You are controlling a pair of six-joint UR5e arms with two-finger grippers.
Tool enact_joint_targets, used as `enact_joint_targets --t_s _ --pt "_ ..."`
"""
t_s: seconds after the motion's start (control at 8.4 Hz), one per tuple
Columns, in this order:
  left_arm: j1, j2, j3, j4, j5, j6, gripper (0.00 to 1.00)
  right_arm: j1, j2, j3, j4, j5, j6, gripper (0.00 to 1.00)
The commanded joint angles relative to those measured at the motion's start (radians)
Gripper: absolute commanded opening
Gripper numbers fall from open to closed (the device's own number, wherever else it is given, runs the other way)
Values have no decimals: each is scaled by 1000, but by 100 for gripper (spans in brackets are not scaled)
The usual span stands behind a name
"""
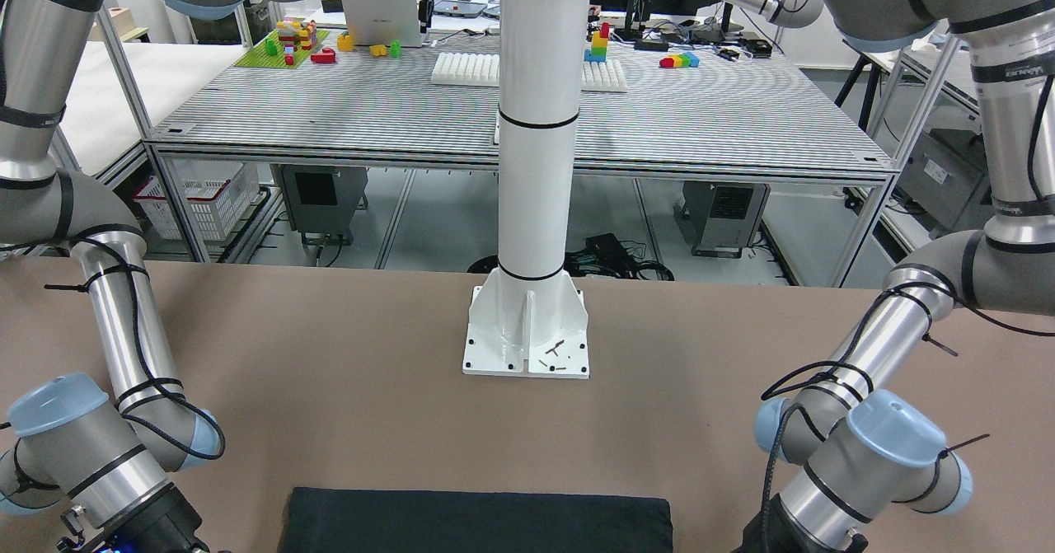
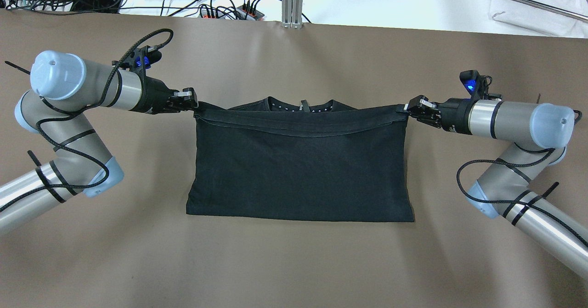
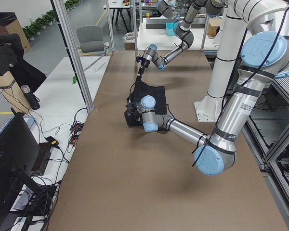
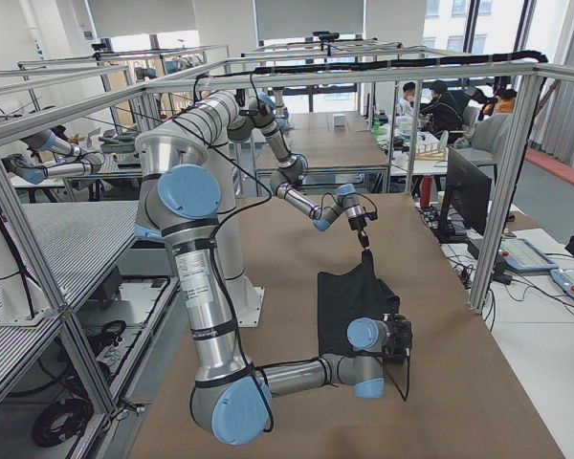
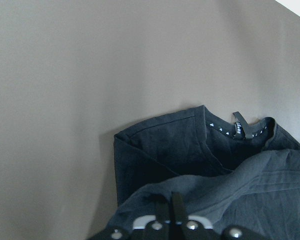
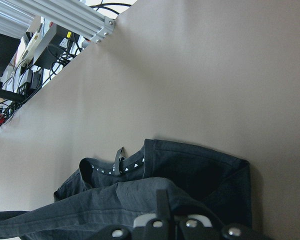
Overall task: Fold clothes
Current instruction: 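Lower the hem near the collar and open both grippers, then move the right gripper to the folded bundle's corner nearest the robot and grasp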
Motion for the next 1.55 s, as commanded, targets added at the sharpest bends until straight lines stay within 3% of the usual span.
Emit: enact_joint_targets --t_s 0.0,0.12,0.24,0.36,0.71,0.83,1.19,1.43 --pt "1 -41 56 0 14 0 0 -1 40 -68 -4 -41 0 0" --pt "-1 -39 60 -3 19 0 1 1 42 -74 -4 -50 0 5" --pt "-1 -42 60 -5 22 -3 47 1 40 -76 -6 -67 1 92" --pt "-1 -42 56 -5 47 0 94 1 39 -76 -12 -69 3 94" --pt "-39 -39 48 -6 43 40 95 16 36 -57 -20 64 13 94" --pt "-42 -38 48 -6 43 42 95 16 -1 -6 -32 110 24 94" --pt "-48 -39 33 -5 57 40 95 -27 -133 230 -310 260 27 94" --pt "-47 -41 31 -3 66 40 95 -63 -216 253 -333 278 26 94"
